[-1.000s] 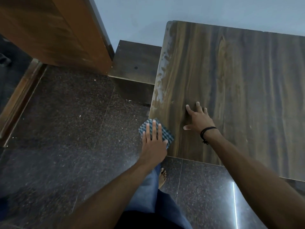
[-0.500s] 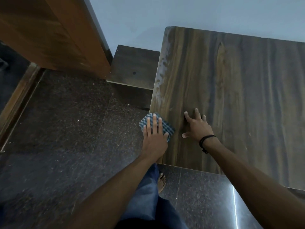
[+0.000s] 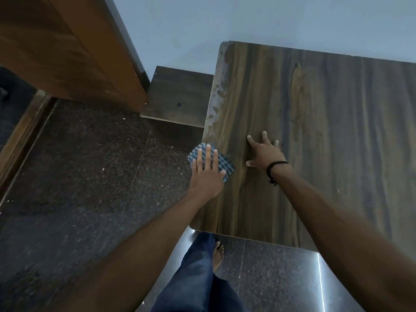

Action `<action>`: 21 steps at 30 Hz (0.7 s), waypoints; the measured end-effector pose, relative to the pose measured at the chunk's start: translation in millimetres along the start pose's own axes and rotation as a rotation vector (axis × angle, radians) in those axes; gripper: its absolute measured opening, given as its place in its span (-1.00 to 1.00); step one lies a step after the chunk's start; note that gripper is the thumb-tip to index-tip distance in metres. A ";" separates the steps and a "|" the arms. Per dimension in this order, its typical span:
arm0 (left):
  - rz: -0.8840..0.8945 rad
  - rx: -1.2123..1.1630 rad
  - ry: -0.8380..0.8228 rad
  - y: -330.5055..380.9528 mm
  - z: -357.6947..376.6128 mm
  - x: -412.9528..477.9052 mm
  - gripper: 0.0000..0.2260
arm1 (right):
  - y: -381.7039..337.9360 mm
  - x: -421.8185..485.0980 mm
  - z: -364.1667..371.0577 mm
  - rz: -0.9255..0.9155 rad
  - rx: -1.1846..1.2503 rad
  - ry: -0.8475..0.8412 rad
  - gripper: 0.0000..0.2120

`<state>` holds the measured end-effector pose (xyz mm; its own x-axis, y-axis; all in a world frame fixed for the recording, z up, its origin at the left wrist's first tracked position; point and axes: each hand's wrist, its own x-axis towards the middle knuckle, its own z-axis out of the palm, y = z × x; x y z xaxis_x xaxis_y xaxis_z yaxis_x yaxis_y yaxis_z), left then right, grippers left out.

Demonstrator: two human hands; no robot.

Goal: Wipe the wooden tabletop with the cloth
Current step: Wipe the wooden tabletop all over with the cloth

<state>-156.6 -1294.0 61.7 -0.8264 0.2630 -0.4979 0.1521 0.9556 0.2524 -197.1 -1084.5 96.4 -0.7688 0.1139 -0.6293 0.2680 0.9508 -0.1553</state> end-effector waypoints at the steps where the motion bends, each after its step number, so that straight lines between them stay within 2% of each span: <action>1: -0.001 -0.001 -0.016 3.5 -8.3 12.0 -0.37 | -0.4 1.8 -1.1 -0.003 0.003 -0.003 -0.06; 6: 0.010 0.005 -0.038 15.2 -57.2 81.9 -0.37 | 2.2 0.6 -2.1 -0.001 0.024 0.008 -0.06; 12: 0.063 0.061 -0.076 2.1 -34.3 48.3 -0.37 | 1.0 0.9 1.4 0.000 0.027 0.012 -0.08; 18: 0.062 0.040 -0.130 15.3 -82.3 111.4 -0.35 | -2.2 3.8 0.0 0.006 0.019 -0.024 -0.08; 21: 0.076 0.036 -0.099 16.0 -87.8 126.2 -0.37 | 0.8 3.7 2.5 0.011 0.030 -0.004 -0.09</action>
<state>-306.0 -1257.2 75.7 -0.7546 0.3447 -0.5584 0.2328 0.9362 0.2634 -198.2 -1084.0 92.1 -0.7635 0.1232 -0.6340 0.2937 0.9405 -0.1709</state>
